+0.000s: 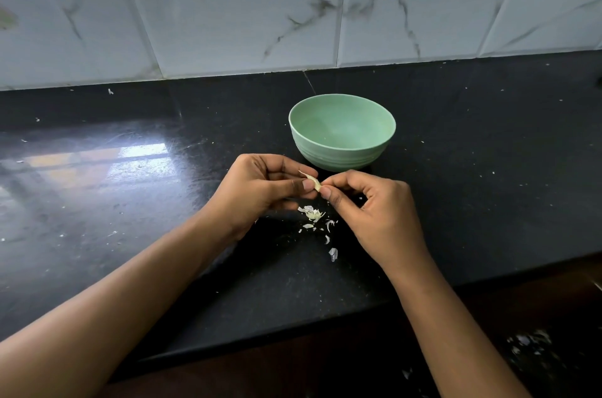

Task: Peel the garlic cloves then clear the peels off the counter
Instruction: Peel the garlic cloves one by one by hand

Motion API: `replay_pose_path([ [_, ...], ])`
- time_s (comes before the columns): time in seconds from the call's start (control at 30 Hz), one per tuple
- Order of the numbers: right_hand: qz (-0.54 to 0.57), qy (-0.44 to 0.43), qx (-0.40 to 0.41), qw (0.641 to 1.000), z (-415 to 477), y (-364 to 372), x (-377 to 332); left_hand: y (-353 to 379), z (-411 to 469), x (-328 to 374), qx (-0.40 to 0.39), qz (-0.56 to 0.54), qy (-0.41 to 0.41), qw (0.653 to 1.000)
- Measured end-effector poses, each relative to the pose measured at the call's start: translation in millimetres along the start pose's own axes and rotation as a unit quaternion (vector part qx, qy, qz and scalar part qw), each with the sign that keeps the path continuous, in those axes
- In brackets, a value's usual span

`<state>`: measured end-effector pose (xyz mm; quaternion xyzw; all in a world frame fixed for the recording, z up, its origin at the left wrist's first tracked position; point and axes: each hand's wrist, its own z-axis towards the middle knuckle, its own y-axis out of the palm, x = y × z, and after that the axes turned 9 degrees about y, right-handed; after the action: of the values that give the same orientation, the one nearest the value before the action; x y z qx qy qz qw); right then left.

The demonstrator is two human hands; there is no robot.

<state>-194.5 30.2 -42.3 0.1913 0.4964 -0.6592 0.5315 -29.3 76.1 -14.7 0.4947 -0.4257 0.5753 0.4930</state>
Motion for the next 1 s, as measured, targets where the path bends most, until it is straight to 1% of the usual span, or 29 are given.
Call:
replay_pose_path([
  [0.13, -0.01, -0.01, 0.017, 1.0, 0.3, 1.6, -0.6, 1.6, -0.7, -1.0, -0.008, 0.014, 0.026, 1.0],
  [0.3, -0.038, -0.043, 0.048, 0.997, 1.2, 4.0, -3.0, 3.4, -1.7, 0.5, -0.031, 0.017, 0.031, 0.999],
  [0.37, -0.052, -0.051, 0.075, 0.995, 3.1, 3.8, -2.8, 4.7, -2.5, 1.6, -0.044, 0.016, 0.029, 0.998],
  [0.43, -0.058, -0.042, 0.113, 0.991, 5.4, 0.7, 0.3, 5.3, -2.9, 2.4, -0.044, 0.007, 0.022, 0.999],
  [0.5, -0.046, -0.02, 0.125, 0.991, 6.3, -2.7, 4.9, 3.9, -2.0, 2.2, -0.029, -0.003, 0.013, 1.0],
  [0.67, -0.025, 0.004, 0.065, 0.998, 2.0, 0.3, 4.8, 0.1, 0.0, 2.0, -0.001, -0.005, -0.009, 1.0],
  [0.83, -0.037, -0.017, 0.048, 0.998, 1.1, -0.3, 3.9, 0.3, -0.3, 3.0, 0.004, -0.02, -0.027, 0.999],
  [1.0, -0.03, -0.011, 0.021, 0.999, 0.1, 1.3, 2.9, 1.7, -0.4, 3.8, 0.005, -0.028, -0.038, 0.999],
])
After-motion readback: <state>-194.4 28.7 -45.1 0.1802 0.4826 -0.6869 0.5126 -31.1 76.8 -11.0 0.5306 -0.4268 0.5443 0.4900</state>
